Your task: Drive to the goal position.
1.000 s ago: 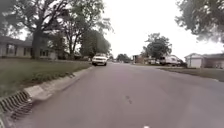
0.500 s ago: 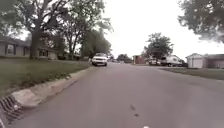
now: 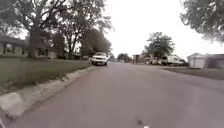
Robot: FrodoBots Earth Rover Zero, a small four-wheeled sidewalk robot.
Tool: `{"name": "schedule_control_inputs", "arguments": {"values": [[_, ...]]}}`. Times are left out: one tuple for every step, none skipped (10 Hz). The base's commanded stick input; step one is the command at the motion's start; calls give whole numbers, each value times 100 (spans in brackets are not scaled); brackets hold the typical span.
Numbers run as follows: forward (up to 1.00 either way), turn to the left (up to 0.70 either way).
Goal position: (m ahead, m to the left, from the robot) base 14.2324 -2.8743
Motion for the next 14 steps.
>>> {"name": "schedule_control_inputs", "arguments": {"values": [[70, 0], [70, 0], [70, 0], [70, 0], [70, 0], [70, 0], [70, 0], [70, 0], [70, 0], [70, 0], [70, 0], [70, 0], [70, 0], [70, 0]]}}
